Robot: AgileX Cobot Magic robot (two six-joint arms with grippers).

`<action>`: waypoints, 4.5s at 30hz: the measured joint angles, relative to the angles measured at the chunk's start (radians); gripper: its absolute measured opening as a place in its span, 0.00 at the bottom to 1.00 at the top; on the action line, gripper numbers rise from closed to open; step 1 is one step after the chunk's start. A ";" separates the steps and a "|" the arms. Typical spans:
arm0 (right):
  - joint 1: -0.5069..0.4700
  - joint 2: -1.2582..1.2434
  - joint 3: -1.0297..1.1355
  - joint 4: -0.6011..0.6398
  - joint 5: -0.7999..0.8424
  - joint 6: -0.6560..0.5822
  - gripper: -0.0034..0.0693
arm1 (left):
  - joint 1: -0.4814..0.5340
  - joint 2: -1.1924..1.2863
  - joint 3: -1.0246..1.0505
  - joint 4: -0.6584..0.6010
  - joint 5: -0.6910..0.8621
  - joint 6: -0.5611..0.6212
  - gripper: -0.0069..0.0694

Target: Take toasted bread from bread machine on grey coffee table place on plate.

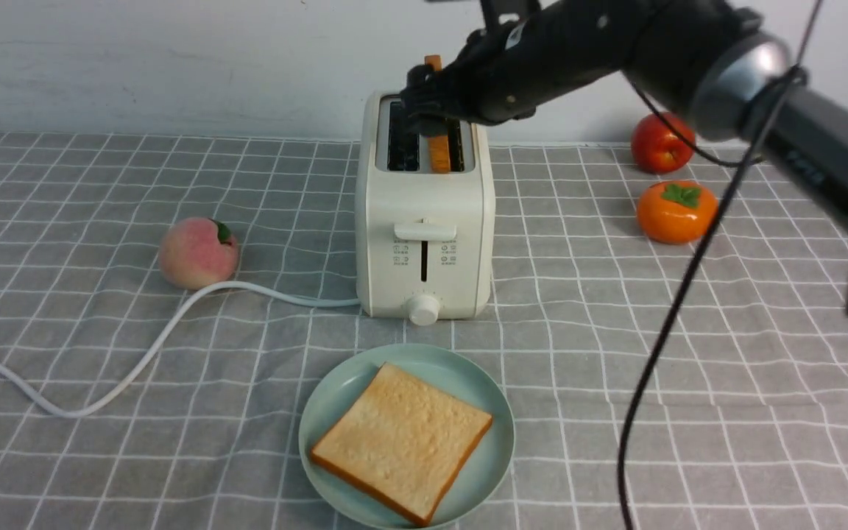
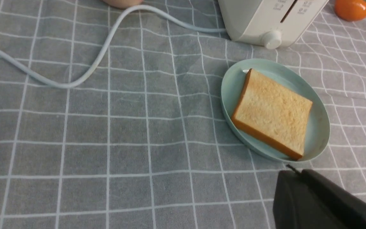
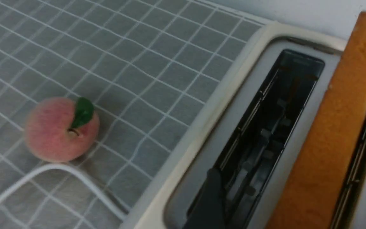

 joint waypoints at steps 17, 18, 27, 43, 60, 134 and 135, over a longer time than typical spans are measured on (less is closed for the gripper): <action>0.000 -0.377 -0.055 -0.089 0.253 0.067 0.21 | 0.000 0.000 0.002 -0.002 0.025 0.000 0.07; 0.000 -0.398 -0.055 -0.089 0.267 0.067 0.21 | 0.000 0.000 0.002 -0.002 0.025 0.000 0.07; -0.001 -0.755 0.225 0.057 0.547 0.013 0.21 | 0.000 0.000 0.002 0.001 0.029 0.000 0.07; -0.001 -0.557 1.036 0.865 0.134 -0.537 0.21 | 0.000 0.000 0.002 0.001 0.092 0.001 0.07; -0.043 -0.438 1.041 0.862 0.122 -0.549 0.85 | 0.000 0.000 0.002 0.001 0.188 0.001 0.07; -0.300 -2.296 1.920 -0.168 -0.491 0.302 0.12 | 0.165 -0.379 0.620 0.095 -0.465 0.049 0.09; -0.300 -2.296 1.920 -0.168 -0.491 0.302 0.12 | 0.165 -0.379 0.620 0.095 -0.464 0.049 0.09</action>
